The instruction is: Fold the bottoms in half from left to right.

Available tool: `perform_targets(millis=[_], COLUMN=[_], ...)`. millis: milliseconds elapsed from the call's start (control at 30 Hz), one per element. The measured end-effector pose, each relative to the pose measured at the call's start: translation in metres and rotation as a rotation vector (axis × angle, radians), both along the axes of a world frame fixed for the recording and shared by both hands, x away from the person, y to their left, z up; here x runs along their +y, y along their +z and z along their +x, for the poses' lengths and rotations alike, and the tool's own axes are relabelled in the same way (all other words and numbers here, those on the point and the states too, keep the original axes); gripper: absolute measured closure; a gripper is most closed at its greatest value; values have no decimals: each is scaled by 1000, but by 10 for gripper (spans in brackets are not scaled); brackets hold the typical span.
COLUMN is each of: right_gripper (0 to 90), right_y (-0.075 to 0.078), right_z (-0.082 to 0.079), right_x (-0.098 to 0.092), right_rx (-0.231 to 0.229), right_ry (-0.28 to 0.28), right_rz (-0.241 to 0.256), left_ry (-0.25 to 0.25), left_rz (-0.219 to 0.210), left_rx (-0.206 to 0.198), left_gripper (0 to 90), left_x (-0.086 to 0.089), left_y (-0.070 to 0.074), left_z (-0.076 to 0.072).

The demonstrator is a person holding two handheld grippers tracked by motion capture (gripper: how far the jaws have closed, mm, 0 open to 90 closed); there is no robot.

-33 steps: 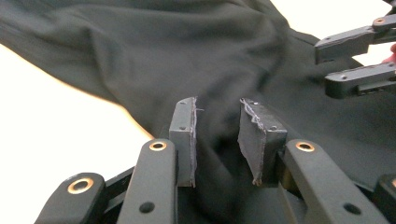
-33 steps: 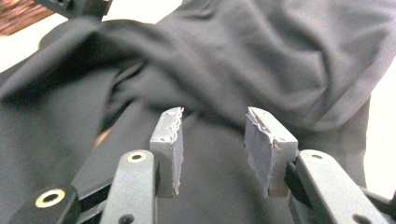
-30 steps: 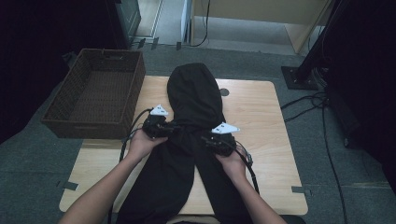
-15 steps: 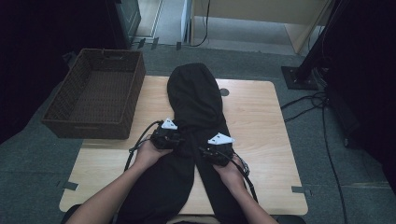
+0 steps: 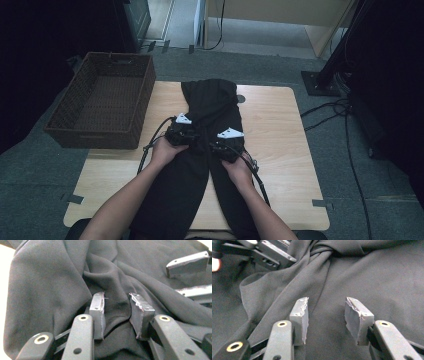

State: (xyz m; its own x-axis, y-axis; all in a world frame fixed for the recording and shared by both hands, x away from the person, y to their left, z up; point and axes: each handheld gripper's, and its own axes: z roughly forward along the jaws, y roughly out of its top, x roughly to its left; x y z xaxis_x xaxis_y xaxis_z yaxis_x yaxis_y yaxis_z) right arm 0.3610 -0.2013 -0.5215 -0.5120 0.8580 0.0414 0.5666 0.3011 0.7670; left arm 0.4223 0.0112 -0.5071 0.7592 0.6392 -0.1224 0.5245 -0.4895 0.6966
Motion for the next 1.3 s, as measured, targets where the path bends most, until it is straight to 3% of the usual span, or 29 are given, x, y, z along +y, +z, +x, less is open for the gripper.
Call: perform_targets(millis=[100,367,433,600,700,767,867,1000,1067,1300], right_gripper=[541,542,542,553,553,551,548,550,549,548], right_y=[0,0,0,0,0,0,0,0,0,-1], right_z=[-6,-27,-37,-60,-69,-75,-82,-89,-89,-89], right_x=[-2,-8,-12,-16,-16,-16,-18,-20,-20,-20], right_rx=[0,5,3,-4,-3,-4,-5,2,8,2], right_ry=[7,31,40,54,61,66,65,63,61,62], right_rz=[2,17,15,-1,3,-2,-3,10,17,12], left_ry=[-18,-38,-31,39,57,68,67,70,73,95], left_rz=[-14,-37,-32,-81,-29,-34,-8,-39,-32,60], left_rx=[3,-15,-15,-1,-5,8,12,27,17,-50], left_gripper=[577,580,580,573,572,568,558,530,526,574], left_x=[4,38,49,78,86,89,89,91,90,80], left_y=[8,25,25,18,13,10,4,-3,-4,-3], left_z=[-8,-37,-43,-52,-54,-55,-56,-54,-55,-62])
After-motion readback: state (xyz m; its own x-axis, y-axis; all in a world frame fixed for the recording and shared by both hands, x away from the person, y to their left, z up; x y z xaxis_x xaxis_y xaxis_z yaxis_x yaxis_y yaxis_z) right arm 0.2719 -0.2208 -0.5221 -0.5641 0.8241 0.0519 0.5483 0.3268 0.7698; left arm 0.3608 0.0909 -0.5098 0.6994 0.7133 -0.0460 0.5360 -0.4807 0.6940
